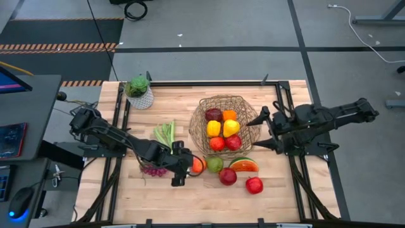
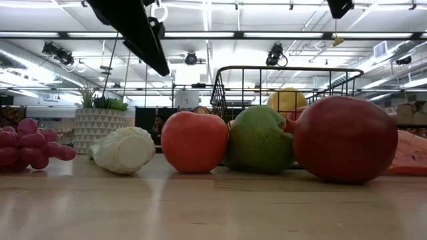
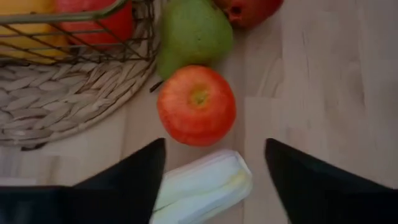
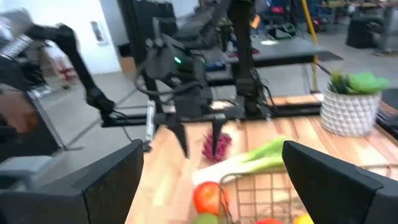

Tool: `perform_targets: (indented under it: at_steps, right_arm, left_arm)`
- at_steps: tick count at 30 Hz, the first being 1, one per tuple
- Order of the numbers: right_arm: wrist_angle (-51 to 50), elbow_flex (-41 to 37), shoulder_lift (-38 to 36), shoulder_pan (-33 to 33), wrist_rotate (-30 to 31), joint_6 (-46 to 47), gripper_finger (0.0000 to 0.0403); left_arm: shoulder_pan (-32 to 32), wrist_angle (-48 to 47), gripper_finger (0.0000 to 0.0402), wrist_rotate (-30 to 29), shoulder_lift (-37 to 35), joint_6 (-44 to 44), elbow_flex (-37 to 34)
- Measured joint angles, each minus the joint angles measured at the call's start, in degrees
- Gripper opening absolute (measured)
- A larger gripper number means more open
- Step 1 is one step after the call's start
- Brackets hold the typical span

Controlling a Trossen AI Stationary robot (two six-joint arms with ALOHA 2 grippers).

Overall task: Build produce basket
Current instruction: Put the red apple into the brown wire basket

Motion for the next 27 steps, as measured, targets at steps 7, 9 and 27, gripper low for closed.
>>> perform_targets:
  at_steps: [7,9,27]
  right_arm:
    - [0.7,0.9,0.9,0.0,3.2,-2.4,0.0387]
    - [0.9,1.8,0.6,0.0,3.3,-4.0,0.0387]
    - [1.0,2.6,-1.8,-0.1,8.8,-10.5,0.0387]
  left_arm:
    - [0.4,1.1,0.0394,-0.1,0.9,-7.7,0.0]
    - [0.4,1.4,0.0392,-0.1,1.7,-9.7,0.0]
    - [0.7,10.2,0.0400,-5.2,11.3,-13.1,0.1]
